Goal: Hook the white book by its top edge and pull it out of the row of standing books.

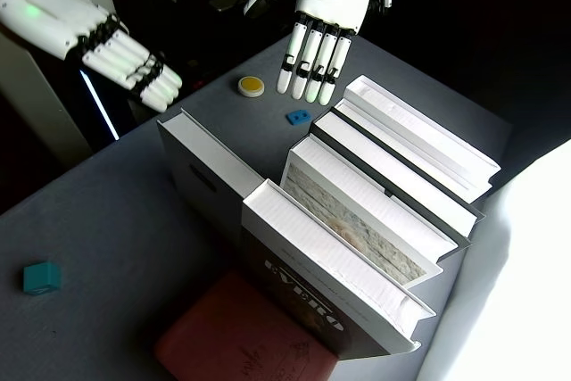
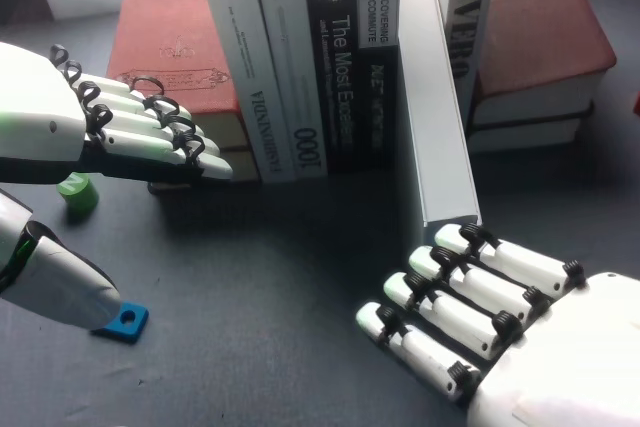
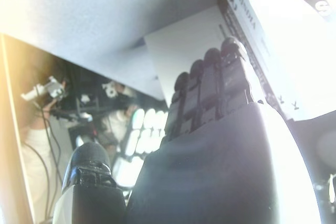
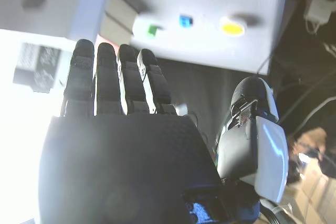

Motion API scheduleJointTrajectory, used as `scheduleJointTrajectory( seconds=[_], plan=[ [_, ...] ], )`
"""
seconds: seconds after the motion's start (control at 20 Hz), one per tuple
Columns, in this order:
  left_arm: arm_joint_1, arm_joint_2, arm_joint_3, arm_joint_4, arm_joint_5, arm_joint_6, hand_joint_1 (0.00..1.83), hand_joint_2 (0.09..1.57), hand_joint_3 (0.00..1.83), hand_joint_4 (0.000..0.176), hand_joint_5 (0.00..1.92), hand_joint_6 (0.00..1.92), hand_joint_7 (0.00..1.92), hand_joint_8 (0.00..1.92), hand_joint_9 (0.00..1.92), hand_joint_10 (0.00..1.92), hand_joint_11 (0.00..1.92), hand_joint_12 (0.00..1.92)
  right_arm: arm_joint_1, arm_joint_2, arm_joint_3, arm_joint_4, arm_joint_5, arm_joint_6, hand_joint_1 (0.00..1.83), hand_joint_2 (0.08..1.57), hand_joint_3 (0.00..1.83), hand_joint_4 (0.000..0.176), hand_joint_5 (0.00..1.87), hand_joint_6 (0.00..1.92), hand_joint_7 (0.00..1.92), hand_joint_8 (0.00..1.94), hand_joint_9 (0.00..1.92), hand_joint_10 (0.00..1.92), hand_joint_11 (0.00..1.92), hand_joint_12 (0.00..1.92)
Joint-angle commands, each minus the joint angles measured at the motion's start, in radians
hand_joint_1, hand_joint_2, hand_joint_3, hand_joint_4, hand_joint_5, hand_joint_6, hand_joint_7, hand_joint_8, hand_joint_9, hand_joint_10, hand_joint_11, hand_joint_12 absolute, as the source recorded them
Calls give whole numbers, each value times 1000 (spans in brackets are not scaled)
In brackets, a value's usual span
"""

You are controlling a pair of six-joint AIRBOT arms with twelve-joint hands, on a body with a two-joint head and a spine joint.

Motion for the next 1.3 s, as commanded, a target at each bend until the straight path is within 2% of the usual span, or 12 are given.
scheduleJointTrajectory(
  seconds=[0.0, 0.2, 0.25, 0.55, 1.05, 1.25],
  plan=[
    [-5, 0, 2, -54, 30, -2, 0, 1068, 5, 0, 0, 0, 0, 0, 0, 0, 0, 0, 19, 4, -15, -85, 42, -2, 0, 1040, 0, 0, 64, 5, 38, 6, 6, 1, 0, 0],
    [-5, 0, 2, -54, 30, -2, 0, 1062, 2, 0, 0, 0, 0, 0, 0, 0, 0, 0, 111, 4, -30, -85, 59, -11, 0, 1054, 4, 0, 38, 0, 6, 0, 0, 0, 0, 0],
    [-5, 0, 2, -54, 30, -2, 0, 1063, 2, 0, 0, 0, 0, 0, 0, 0, 0, 0, 148, 4, -22, -85, 64, -11, 0, 1053, 4, 0, 37, 0, 0, 0, 0, 0, 0, 0],
    [-5, 0, 3, -52, 29, -2, 0, 1061, 1, 0, 0, 0, 0, 0, 0, 0, 0, 0, 237, 4, 52, -87, 54, 7, 0, 1048, 0, 0, 34, 1, 6, 2, 0, 0, 0, 0],
    [-5, 0, 8, -48, 30, -2, 0, 1066, 3, 0, 0, 0, 0, 0, 0, 0, 0, 0, 225, 23, 184, -220, -19, 94, 0, 1060, 4, 0, 50, 5, 17, 3, 0, 0, 0, 0],
    [-6, 0, 11, -48, 30, -2, 0, 1062, 0, 0, 0, 0, 0, 0, 0, 0, 0, 0, 224, 24, 198, -243, -25, 111, 0, 1053, 0, 0, 44, 2, 11, 1, 0, 0, 0, 0]
  ],
)
